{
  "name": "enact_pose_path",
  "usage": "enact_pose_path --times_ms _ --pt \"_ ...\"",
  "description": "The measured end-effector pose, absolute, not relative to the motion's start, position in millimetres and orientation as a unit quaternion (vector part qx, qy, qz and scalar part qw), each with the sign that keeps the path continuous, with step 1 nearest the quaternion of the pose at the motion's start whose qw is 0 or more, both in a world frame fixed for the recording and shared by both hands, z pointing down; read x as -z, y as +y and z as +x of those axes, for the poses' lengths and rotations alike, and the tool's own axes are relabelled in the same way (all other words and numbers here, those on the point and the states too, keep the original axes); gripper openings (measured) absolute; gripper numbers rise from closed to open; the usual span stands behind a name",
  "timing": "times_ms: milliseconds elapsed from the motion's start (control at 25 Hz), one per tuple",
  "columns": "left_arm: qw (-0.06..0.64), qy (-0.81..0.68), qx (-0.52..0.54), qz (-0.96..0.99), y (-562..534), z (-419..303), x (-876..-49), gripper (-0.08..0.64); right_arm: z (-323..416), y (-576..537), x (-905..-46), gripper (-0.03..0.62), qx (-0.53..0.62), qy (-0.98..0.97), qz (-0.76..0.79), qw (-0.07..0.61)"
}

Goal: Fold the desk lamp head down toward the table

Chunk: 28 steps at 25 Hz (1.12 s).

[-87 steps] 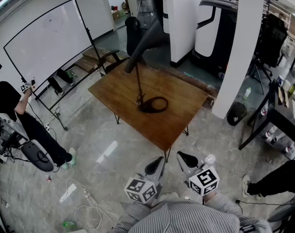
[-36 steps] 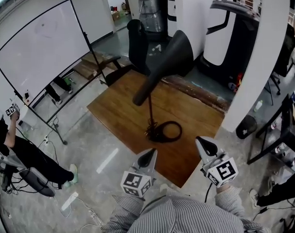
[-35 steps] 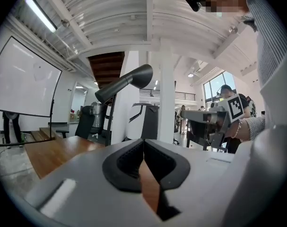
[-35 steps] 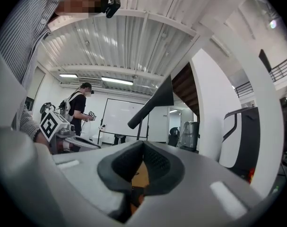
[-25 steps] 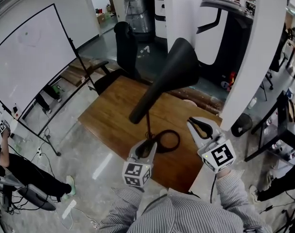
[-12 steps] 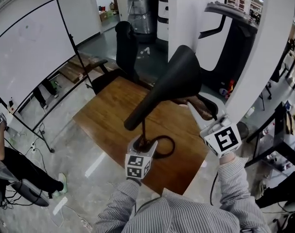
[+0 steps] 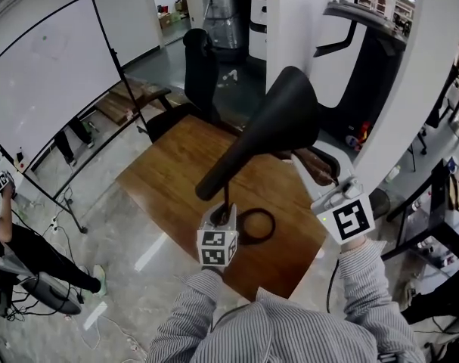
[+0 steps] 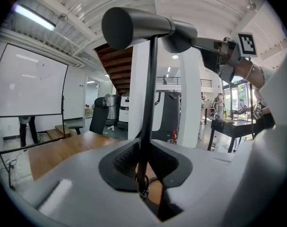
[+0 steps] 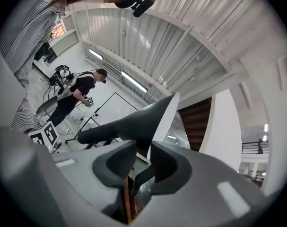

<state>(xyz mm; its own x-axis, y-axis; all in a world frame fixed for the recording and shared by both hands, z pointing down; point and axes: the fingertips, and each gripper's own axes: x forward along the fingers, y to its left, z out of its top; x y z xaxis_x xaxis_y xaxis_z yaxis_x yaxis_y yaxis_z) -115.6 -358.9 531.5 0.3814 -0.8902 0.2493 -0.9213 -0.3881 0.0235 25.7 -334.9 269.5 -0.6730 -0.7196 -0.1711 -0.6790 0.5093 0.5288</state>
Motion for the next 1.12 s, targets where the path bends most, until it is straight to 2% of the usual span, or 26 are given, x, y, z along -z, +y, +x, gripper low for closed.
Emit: enact_pose_path --times_ms 440,760,1120 --pt "0.068 -0.542 -0.103 0.831 -358.7 -116.7 -530.0 0.044 31.2 -337.1 -279.4 0.085 0.248 -0.879 0.407 0.002" --pt "0.069 -0.550 -0.098 0.826 -356.5 -118.8 -530.8 0.044 39.8 -338.4 -306.0 0.078 0.163 -0.886 0.431 -0.060" --pt "0.071 -0.549 -0.093 0.827 -357.6 -114.7 -528.4 0.044 46.9 -338.3 -334.5 0.074 0.106 -0.882 0.452 -0.078"
